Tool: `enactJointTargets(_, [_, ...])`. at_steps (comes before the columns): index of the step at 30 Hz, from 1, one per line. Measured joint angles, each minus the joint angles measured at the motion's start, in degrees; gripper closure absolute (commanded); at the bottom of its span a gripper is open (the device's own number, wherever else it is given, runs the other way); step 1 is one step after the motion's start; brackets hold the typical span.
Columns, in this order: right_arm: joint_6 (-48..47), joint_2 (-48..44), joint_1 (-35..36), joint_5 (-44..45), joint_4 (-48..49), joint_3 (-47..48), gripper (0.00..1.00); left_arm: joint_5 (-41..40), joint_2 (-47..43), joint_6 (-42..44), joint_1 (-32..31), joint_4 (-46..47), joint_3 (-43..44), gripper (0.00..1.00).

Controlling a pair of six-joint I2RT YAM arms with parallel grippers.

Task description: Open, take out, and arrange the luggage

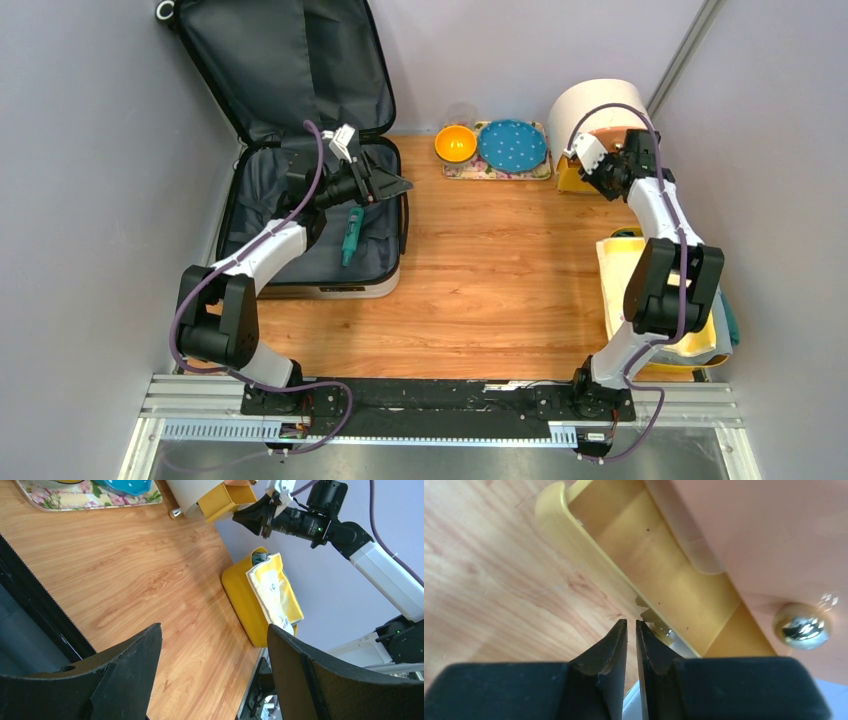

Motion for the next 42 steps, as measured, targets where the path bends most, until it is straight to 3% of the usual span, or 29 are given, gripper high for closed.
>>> enactJointTargets(5, [4.9, 2.0, 1.9, 4.6, 7.1, 0.5, 0.73, 0.0, 0.0, 0.6, 0.0, -0.3, 0.0, 0.16])
enactJointTargets(10, [9.7, 5.3, 3.3, 8.7, 13.0, 2.0, 0.6, 0.0, 0.0, 1.0, 0.0, -1.0, 0.0, 0.15])
enactJointTargets(14, [13.8, 6.6, 3.6, 10.3, 14.0, 3.5, 0.59, 0.0, 0.0, 1.6, 0.1, -1.7, 0.0, 0.15])
enactJointTargets(21, [24.2, 2.0, 2.1, 6.3, 11.1, 3.9, 0.41, 0.0, 0.0, 2.8, 0.1, -2.8, 0.0, 0.15])
enactJointTargets(29, [45.4, -4.4, -5.5, 0.0, 7.1, 12.1, 0.36, 0.2, 0.0, 3.1, 0.1, -2.6, -0.7, 0.15])
enactJointTargets(35, [57.1, 1.9, -8.5, -0.5, 4.5, 21.5, 0.36, 0.5, 0.0, 3.1, 0.2, -2.4, -0.7, 0.15])
enactJointTargets(42, [63.4, 8.4, -8.4, -2.1, 0.2, 22.6, 0.38, 0.5, 0.0, 3.2, 0.7, -2.8, -0.7, 0.15])
